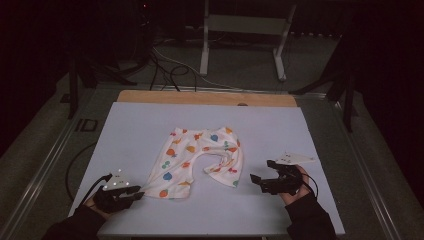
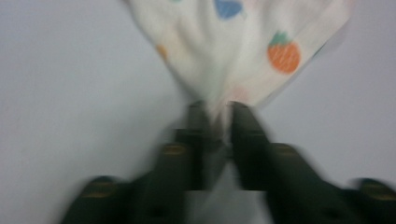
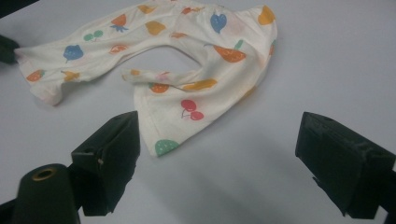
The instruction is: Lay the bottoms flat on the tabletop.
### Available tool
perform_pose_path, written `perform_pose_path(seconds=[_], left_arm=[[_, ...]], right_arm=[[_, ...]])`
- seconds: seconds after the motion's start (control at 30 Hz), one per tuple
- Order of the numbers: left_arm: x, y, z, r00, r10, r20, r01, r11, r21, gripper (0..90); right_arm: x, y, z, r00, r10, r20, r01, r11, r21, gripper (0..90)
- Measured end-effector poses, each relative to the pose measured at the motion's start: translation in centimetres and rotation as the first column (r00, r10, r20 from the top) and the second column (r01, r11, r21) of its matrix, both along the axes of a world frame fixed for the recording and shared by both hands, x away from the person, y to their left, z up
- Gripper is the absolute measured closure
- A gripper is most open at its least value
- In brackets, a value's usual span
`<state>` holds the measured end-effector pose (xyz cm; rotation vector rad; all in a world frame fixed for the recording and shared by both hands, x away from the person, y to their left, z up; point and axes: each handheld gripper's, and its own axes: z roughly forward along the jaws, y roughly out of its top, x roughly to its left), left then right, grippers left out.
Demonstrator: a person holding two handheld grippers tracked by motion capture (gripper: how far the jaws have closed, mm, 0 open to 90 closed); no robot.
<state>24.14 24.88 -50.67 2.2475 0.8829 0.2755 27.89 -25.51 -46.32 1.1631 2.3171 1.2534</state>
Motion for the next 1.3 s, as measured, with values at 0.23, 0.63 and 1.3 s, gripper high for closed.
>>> perform_pose_path(seconds=[0.23,0.63,1.3], left_arm=[[-1.2,-3.1,2.2,0.9904,-0.115,0.077,0.123,0.9863,-0.109,27.7],[-1.4,-7.8,2.7,0.9578,-0.262,0.118,0.276,0.952,-0.132,41.9],[2.2,-12.1,-0.9,0.9582,-0.283,0.044,0.281,0.9588,0.043,78.0]], right_arm=[[0.0,0.0,0.1,1.0,-0.004,0.002,0.004,1.0,0.001,14.0],[0.1,0.1,-0.1,1.0,0.008,-0.002,-0.008,1.0,0.003,14.1],[0.1,0.2,-0.3,0.9998,0.015,-0.011,-0.015,1.0,0.009,14.1]])
